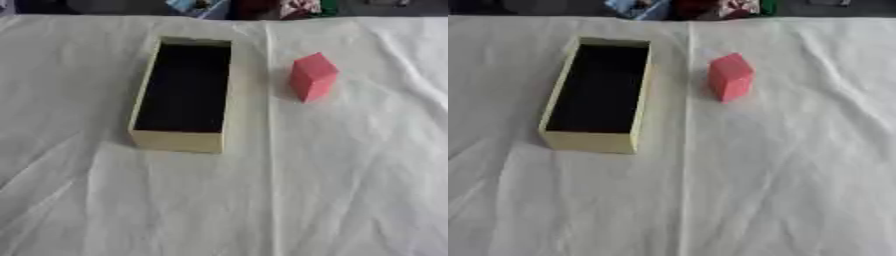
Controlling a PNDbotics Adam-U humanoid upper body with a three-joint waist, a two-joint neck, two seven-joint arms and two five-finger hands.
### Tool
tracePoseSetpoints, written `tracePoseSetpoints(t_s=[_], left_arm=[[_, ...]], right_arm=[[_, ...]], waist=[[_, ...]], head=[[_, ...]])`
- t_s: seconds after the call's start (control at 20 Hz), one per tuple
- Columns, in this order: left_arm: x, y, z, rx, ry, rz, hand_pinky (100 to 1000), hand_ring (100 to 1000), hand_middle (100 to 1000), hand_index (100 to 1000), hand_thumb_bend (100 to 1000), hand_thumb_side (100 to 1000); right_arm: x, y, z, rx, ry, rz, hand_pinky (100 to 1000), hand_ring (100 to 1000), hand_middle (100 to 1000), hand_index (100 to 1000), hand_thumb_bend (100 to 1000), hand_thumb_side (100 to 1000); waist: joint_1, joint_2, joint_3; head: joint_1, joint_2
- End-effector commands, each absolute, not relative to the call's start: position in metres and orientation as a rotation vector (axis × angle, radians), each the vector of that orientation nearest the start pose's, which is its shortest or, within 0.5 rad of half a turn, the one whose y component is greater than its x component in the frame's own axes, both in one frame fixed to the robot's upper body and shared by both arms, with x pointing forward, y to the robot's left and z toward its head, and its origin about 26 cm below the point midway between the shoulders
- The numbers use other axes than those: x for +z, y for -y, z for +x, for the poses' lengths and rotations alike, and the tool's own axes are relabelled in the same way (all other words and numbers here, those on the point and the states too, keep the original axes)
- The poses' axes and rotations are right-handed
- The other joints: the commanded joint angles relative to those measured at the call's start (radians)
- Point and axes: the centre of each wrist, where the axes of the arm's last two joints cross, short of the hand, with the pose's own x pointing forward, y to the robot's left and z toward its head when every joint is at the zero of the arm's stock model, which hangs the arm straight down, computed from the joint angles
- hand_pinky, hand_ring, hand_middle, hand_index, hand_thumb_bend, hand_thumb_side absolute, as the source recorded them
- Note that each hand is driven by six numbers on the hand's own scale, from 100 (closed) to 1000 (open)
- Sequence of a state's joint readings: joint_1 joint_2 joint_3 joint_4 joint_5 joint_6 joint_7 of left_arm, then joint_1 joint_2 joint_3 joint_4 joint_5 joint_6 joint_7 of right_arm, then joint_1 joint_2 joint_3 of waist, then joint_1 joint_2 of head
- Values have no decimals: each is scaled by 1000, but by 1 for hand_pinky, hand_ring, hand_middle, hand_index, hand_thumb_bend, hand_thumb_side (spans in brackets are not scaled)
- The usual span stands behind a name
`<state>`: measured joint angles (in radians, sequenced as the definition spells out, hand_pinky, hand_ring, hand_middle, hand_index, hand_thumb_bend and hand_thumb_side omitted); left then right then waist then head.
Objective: Pick up objects on the table and place them in the box.
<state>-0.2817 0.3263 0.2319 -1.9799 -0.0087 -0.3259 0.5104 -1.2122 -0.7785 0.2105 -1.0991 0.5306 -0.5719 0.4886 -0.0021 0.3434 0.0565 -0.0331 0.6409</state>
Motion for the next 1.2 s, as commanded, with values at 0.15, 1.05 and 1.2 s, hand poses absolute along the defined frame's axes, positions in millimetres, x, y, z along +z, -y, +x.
tracePoseSetpoints(t_s=[0.15,1.05,1.2], left_arm=[[217,-321,291,-480,-3429,-717,568,557,516,656,177,100],[218,-316,293,-484,-3442,-661,569,558,517,657,181,100],[218,-315,293,-484,-3443,-655,569,558,517,657,182,100]], right_arm=[[396,315,463,-2407,-2207,1242,855,879,907,936,100,356],[347,273,507,-2580,-2165,1110,866,906,928,950,223,505],[340,270,511,-2619,-2145,1095,884,928,940,970,315,515]], waist=[[8,-47,-2],[14,-51,7],[14,-52,8]], head=[[-11,-1],[-30,-4],[-32,-4]])
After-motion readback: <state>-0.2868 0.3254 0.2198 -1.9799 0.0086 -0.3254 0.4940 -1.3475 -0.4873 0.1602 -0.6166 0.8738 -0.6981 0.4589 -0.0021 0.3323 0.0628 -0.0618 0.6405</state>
